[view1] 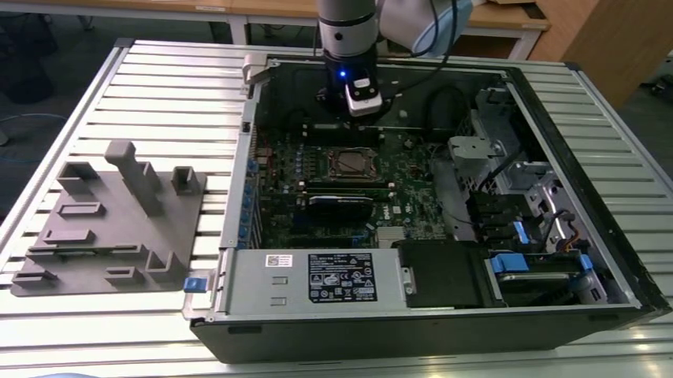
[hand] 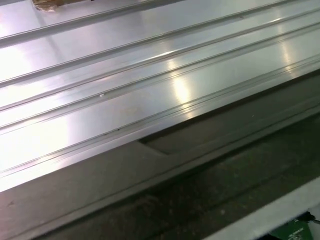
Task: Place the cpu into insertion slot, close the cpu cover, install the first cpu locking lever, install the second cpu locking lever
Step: 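Install the first cpu locking lever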
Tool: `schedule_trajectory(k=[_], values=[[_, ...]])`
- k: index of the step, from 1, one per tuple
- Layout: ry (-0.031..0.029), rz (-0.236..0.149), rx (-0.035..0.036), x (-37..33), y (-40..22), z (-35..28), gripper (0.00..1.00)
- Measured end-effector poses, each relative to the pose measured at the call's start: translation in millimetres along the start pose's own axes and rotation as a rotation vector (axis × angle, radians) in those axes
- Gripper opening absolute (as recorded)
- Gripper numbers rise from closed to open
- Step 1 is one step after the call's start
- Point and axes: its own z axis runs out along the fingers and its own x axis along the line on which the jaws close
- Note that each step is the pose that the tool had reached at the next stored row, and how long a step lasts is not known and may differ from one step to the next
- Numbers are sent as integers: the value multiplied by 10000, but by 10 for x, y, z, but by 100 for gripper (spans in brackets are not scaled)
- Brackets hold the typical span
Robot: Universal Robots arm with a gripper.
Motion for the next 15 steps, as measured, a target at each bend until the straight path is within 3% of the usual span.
schedule_trajectory(k=[2,3,4,12,15], values=[[335,-5,138,-8,3,4,11],[475,-6,197,-9,4,6,11],[547,-8,228,-10,4,6,11],[557,-12,233,-10,4,3,11],[557,-13,231,-19,7,-48,11]])
